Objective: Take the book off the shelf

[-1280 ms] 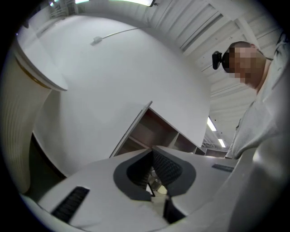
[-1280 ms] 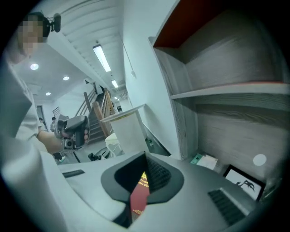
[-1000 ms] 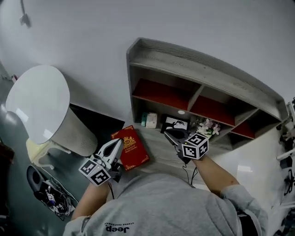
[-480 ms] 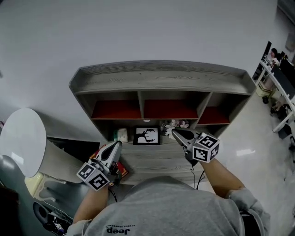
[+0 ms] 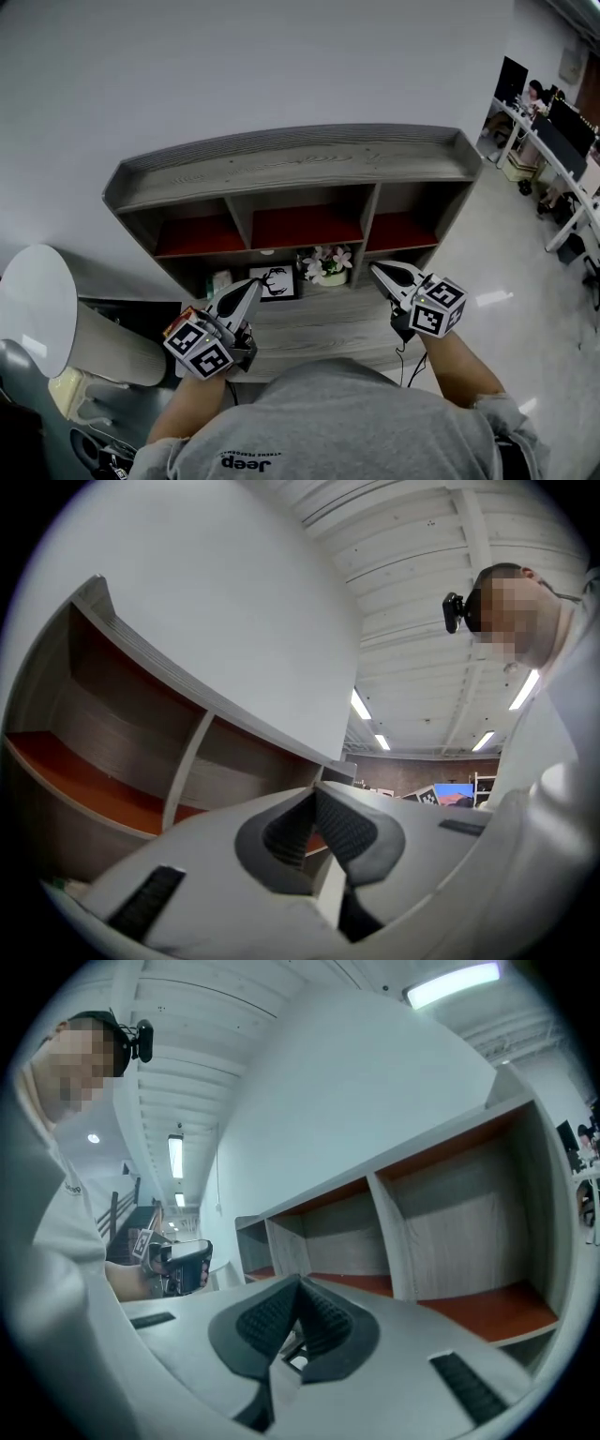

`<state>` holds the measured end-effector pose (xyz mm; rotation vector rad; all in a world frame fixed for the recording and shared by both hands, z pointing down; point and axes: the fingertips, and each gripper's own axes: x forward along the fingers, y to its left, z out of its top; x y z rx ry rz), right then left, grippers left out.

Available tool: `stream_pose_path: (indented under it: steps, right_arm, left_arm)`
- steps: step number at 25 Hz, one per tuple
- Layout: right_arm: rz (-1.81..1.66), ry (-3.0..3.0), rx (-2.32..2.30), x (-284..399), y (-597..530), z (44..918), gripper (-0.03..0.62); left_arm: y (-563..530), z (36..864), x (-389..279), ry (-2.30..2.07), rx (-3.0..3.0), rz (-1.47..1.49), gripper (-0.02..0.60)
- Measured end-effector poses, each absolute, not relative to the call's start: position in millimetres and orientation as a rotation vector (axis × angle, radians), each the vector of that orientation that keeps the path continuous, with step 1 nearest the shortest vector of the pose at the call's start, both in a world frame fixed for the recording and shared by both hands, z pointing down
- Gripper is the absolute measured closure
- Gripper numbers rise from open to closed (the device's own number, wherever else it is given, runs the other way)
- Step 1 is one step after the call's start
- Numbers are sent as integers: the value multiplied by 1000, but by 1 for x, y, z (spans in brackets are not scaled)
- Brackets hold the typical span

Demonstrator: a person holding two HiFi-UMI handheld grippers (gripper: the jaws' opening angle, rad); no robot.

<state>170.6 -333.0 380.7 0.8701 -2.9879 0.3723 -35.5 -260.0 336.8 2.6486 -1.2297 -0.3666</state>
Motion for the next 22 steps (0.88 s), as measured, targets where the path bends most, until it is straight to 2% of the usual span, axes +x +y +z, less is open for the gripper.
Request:
stream_pose_path:
  steps: [8,22]
  right_arm:
    - [375,-2988,942,197,-334,383,603]
    - [349,-2988,910,192,-338,385,603]
  left_arm:
    - [-268,343,0,-1154,2684,-306,554]
    - [-272,349,-3,-1159,2653,-315,554]
